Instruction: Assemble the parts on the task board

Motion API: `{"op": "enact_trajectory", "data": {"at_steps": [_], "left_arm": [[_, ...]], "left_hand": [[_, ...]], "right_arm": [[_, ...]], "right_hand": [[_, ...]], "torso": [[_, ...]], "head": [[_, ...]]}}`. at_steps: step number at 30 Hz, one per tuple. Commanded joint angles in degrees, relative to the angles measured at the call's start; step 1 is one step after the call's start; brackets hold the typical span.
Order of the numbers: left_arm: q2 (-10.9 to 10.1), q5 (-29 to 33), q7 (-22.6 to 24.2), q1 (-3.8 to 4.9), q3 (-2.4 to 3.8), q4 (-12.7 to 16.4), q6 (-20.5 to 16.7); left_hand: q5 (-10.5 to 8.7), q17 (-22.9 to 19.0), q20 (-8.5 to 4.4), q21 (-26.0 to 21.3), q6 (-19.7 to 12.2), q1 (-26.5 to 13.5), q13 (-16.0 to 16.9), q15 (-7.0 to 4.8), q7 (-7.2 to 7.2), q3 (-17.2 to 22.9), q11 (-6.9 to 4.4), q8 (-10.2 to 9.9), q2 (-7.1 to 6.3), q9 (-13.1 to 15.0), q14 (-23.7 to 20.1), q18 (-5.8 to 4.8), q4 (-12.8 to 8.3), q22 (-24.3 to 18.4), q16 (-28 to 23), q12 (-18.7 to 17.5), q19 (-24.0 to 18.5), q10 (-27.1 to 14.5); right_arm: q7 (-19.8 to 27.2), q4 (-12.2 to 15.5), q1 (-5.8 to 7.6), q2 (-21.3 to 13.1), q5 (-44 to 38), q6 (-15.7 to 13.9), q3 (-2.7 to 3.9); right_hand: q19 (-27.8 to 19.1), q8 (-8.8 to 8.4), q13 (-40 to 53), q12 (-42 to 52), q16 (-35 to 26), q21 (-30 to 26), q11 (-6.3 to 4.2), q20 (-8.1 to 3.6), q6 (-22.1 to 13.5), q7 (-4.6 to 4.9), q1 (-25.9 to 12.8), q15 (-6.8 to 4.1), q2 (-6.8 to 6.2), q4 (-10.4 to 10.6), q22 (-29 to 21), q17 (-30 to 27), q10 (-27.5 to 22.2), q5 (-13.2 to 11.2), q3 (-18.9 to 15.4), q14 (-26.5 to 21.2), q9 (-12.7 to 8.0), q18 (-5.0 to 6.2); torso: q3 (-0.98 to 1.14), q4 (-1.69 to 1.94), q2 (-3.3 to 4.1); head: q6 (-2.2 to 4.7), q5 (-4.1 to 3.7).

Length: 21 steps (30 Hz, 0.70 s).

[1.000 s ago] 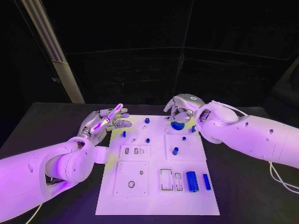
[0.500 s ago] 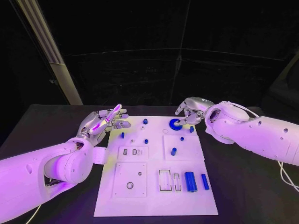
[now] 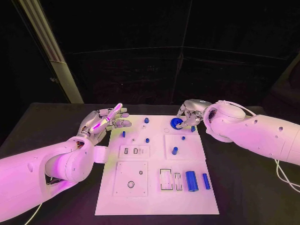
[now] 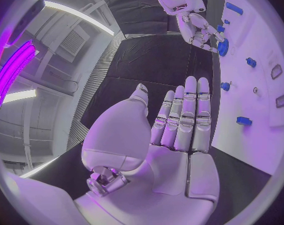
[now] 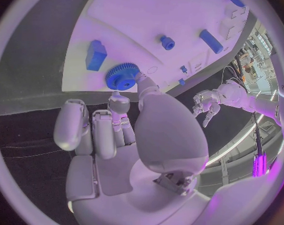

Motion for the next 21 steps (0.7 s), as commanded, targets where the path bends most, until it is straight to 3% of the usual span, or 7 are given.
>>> {"op": "enact_trajectory", "data": {"at_steps": [1, 14, 21], "left_arm": [[0.1, -0.1, 0.2, 0.08, 0.02, 0.0, 1.0], [0.1, -0.1, 0.1, 0.08, 0.01, -0.1, 1.1], [0.2, -0.1, 0.0, 0.08, 0.0, -0.1, 1.2]], "left_hand": [[0.04, 0.1, -0.13, -0.1, 0.3, 0.2, -0.1, 0.09, 0.26, -0.3, 0.23, -0.3, 0.48, -0.1, 0.5, 0.81, -0.1, -0.1, -0.2, -0.3, 0.3, -0.2], [0.04, 0.1, -0.13, -0.1, 0.3, 0.2, -0.1, 0.09, 0.26, -0.3, 0.23, -0.3, 0.48, -0.1, 0.5, 0.81, -0.1, -0.1, -0.2, -0.3, 0.3, -0.2], [0.04, 0.1, -0.13, -0.1, 0.3, 0.2, -0.1, 0.09, 0.26, -0.3, 0.23, -0.3, 0.48, -0.1, 0.5, 0.81, -0.1, -0.1, -0.2, -0.3, 0.3, -0.2]], "right_arm": [[-0.8, -0.2, 0.11, 0.2, -1.3, 1.5, 0.06], [-0.4, -0.9, 0.11, 0.9, -1.5, 2.3, 0.05], [-0.8, -1.0, 0.1, 1.3, -2.7, 0.4, 0.05]], "right_hand": [[0.2, 0.43, 0.8, 0.7, 0.3, 0.3, 0.15, 0.16, -0.3, 0.0, 0.9, 0.42, 0.11, 0.4, 0.2, 0.6, 0.5, 0.3, 0.1, 3.4, 0.0, -0.51], [0.6, 2.02, 9.2, 8.7, 1.0, 1.2, -0.26, -0.01, 1.9, -0.48, 3.3, 0.14, 1.94, -0.3, 1.8, 2.5, 3.7, 0.6, 1.2, 3.7, 0.3, -0.75], [0.9, 3.0, 13.4, 12.8, 1.4, 1.8, -0.76, -0.34, 4.6, -1.06, 3.2, -0.25, 3.06, -0.3, 2.9, 3.4, 5.6, 0.7, 2.2, 3.8, 0.5, -0.91]], "torso": [[0.0, -0.06, 0.04], [0.01, -0.12, 0.0], [0.0, -0.11, 0.02]], "head": [[-0.09, 0.04], [-0.49, 0.09], [-0.74, -0.04]]}}
